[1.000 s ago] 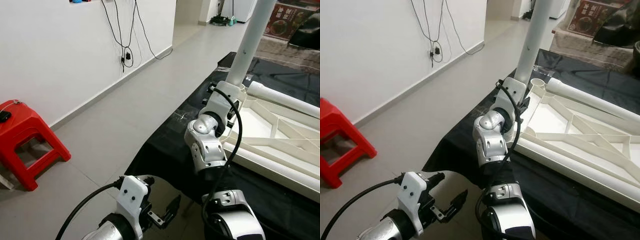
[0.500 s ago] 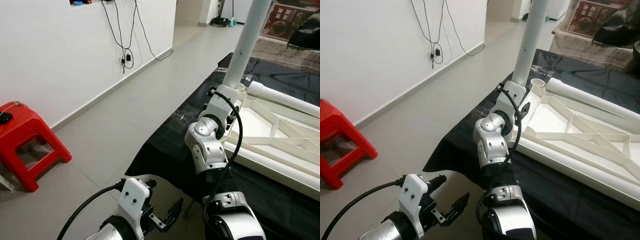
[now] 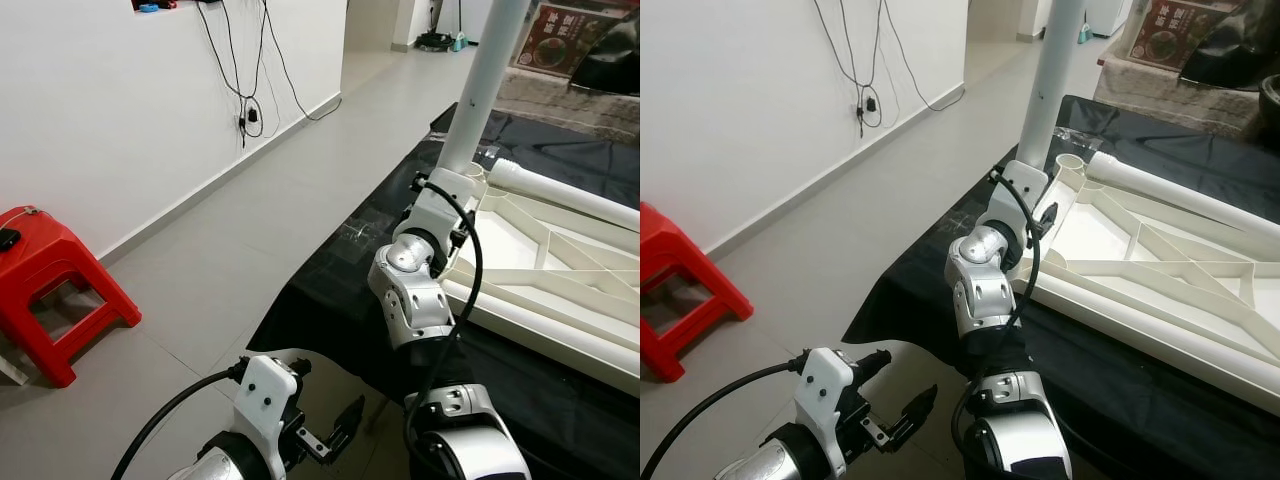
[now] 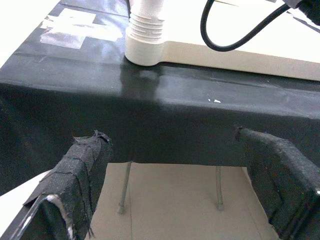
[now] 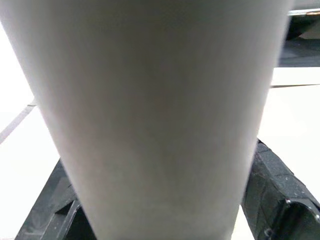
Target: Building children table
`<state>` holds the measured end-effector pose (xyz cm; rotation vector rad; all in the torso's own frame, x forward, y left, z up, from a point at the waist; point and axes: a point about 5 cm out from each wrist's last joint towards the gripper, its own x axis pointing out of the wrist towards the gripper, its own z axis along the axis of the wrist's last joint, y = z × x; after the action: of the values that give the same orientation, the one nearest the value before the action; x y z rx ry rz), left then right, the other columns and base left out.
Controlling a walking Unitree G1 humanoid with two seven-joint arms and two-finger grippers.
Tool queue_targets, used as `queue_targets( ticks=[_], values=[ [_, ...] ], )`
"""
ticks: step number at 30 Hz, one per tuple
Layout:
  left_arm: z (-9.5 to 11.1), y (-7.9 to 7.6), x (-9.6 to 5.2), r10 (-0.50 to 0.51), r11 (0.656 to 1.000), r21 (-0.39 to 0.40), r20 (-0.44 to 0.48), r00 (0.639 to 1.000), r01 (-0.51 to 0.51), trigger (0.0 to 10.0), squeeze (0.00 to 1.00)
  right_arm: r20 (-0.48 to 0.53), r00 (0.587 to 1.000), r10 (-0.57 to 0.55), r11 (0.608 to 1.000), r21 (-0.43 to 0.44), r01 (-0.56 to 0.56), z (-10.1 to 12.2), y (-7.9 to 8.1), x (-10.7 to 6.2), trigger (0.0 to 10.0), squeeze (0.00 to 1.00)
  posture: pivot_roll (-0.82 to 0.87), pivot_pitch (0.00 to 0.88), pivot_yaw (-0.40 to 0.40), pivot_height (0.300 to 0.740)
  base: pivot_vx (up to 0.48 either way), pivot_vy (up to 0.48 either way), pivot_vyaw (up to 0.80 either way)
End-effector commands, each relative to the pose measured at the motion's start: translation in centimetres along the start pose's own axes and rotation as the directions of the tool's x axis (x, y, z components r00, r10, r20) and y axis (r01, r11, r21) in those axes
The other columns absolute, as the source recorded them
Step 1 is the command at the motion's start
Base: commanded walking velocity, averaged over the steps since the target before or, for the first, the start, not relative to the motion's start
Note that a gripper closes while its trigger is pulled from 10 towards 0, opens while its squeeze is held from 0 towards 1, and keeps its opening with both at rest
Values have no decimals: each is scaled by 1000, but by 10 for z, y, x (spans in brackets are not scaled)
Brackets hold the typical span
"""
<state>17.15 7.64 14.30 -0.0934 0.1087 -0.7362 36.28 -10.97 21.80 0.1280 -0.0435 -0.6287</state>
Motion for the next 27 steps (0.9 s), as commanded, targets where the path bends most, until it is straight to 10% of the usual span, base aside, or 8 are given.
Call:
queue_targets(
  ticks=[1,8,9,10,23,24,27],
  values=[
    [-1,1,-2,-2,1000,1,-15,1000,2,10000,0,-93,995,22,1000,15,-21,-23,0,-14,10000,0,243,131,-11,740,0,0,0],
    [-2,1,-1,-1,1000,0,-15,1000,1,10000,0,-84,996,32,999,11,-31,-22,0,-15,10000,0,241,130,-12,740,0,0,0],
    [-2,1,-1,-1,1000,0,-14,1000,1,10000,0,-88,995,40,999,12,-39,-23,-1,-15,10000,384,241,130,-12,740,0,0,0],
    [-2,1,-1,0,1000,0,-14,1000,0,10000,0,-87,995,48,999,15,-47,-23,-1,-16,10000,1000,240,131,-10,740,0,0,0],
    [-2,2,-1,0,1000,0,-16,1000,0,10000,0,-86,993,87,996,34,-84,-21,-1,-22,10000,1000,240,134,-7,740,0,0,0],
    [-2,2,-1,0,1000,0,-17,1000,0,10000,0,-87,992,94,995,40,-90,-20,-1,-24,10000,0,242,134,-7,740,0,0,0],
    [-2,3,-1,0,1000,-1,-17,1000,0,10000,0,-89,988,125,991,60,-120,-18,-3,-29,10000,0,240,134,-7,740,0,0,0]
  ],
)
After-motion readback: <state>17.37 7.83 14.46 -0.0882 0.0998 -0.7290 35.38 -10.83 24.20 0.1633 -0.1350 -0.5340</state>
